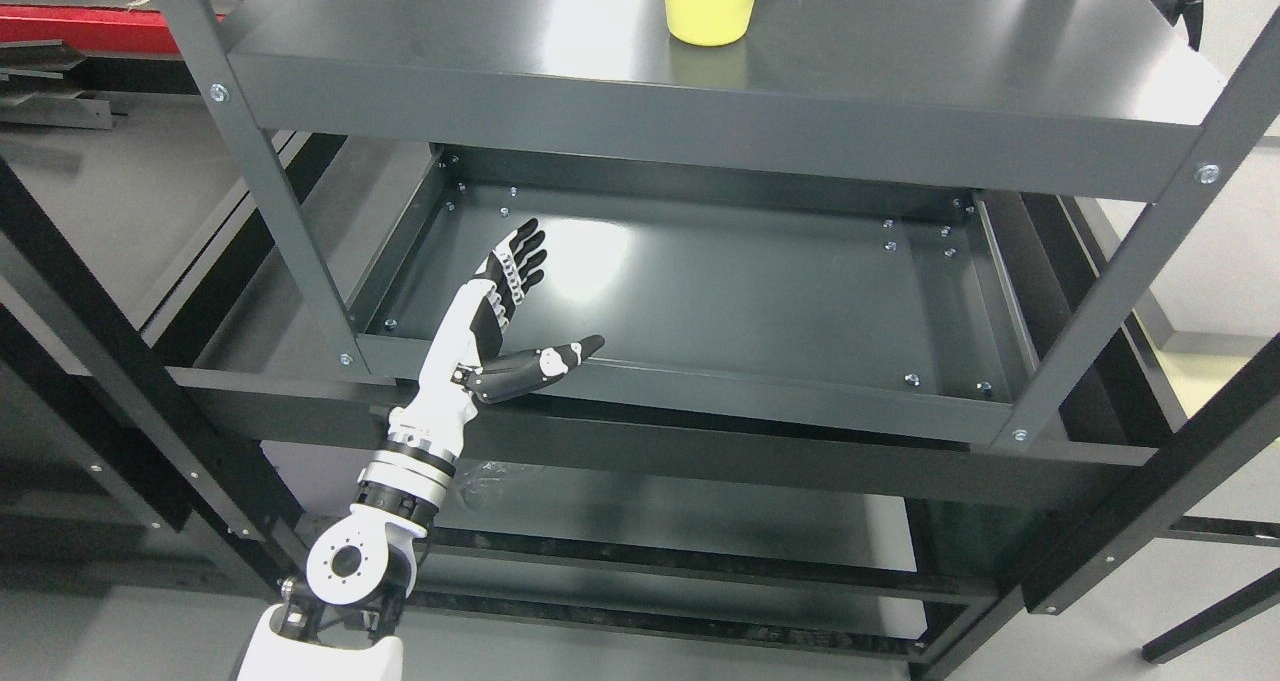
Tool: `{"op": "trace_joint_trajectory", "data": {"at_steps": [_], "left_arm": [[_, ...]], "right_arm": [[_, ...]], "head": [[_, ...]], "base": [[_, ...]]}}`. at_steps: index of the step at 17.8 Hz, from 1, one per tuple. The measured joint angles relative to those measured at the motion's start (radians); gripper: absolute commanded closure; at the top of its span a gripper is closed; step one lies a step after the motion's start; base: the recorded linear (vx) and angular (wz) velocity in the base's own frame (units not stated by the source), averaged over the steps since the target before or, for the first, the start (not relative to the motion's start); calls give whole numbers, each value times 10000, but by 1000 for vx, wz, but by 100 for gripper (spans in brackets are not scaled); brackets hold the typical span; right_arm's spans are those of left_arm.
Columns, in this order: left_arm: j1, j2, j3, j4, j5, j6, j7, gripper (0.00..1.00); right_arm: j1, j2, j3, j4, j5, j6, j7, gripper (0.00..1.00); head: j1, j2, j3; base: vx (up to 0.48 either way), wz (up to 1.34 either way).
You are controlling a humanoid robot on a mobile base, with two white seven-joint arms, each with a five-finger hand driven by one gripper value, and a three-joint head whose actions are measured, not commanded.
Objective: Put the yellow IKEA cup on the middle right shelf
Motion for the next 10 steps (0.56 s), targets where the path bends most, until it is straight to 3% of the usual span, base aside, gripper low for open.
{"op": "trace_joint_trajectory", "data": {"at_steps": [10], "left_arm": [[146,0,259,-405,1,1,12,1]], "right_arm": [[0,0,0,0,0,0,0,1]], "head": [[0,0,0]], "base": [[0,0]]}}
